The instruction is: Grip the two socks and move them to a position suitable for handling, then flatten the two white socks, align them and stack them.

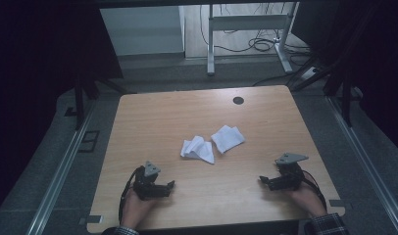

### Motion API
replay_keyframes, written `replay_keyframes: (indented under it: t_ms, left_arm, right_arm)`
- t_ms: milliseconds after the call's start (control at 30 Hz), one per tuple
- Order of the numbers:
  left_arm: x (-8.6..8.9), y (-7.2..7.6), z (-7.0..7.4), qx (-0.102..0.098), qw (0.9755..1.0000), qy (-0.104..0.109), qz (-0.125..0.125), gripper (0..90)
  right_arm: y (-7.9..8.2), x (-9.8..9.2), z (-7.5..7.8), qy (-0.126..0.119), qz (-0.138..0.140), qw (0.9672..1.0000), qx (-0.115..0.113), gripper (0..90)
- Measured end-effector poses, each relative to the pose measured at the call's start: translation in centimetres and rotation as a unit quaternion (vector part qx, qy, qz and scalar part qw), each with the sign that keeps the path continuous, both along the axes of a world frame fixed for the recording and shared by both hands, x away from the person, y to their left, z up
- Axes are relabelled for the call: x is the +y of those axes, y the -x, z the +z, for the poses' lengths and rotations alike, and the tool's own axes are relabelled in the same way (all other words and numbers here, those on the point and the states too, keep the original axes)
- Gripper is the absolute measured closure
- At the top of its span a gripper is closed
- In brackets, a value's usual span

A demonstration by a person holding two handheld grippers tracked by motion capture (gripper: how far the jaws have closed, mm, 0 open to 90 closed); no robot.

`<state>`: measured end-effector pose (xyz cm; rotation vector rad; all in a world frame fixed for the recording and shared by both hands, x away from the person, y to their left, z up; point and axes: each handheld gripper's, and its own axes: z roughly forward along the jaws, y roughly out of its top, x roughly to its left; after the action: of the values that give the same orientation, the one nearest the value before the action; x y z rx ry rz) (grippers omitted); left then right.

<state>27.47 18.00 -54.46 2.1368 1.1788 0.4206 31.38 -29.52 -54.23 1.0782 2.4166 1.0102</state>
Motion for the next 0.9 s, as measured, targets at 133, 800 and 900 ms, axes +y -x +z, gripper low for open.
replay_keyframes:
  t_ms: [133, 800, 900]
  left_arm:
    - [-0.03, 0.01, 0.0, 0.0, 1.0, 0.0, 0.0, 9.8]
    - [-0.08, -0.06, -0.02, 0.0, 1.0, 0.001, 0.002, 9.7]
    - [-0.09, -0.06, -0.02, 0.0, 1.0, 0.001, 0.002, 9.7]
  right_arm:
    - [-0.04, -0.03, 0.0, -0.001, 0.002, 1.0, 0.0, 5.0]
    - [-0.2, 0.03, 0.22, 0.008, 0.01, 0.9999, 0.008, 6.1]
    - [-0.2, 0.07, 0.37, 0.011, 0.008, 0.9998, 0.012, 8.7]
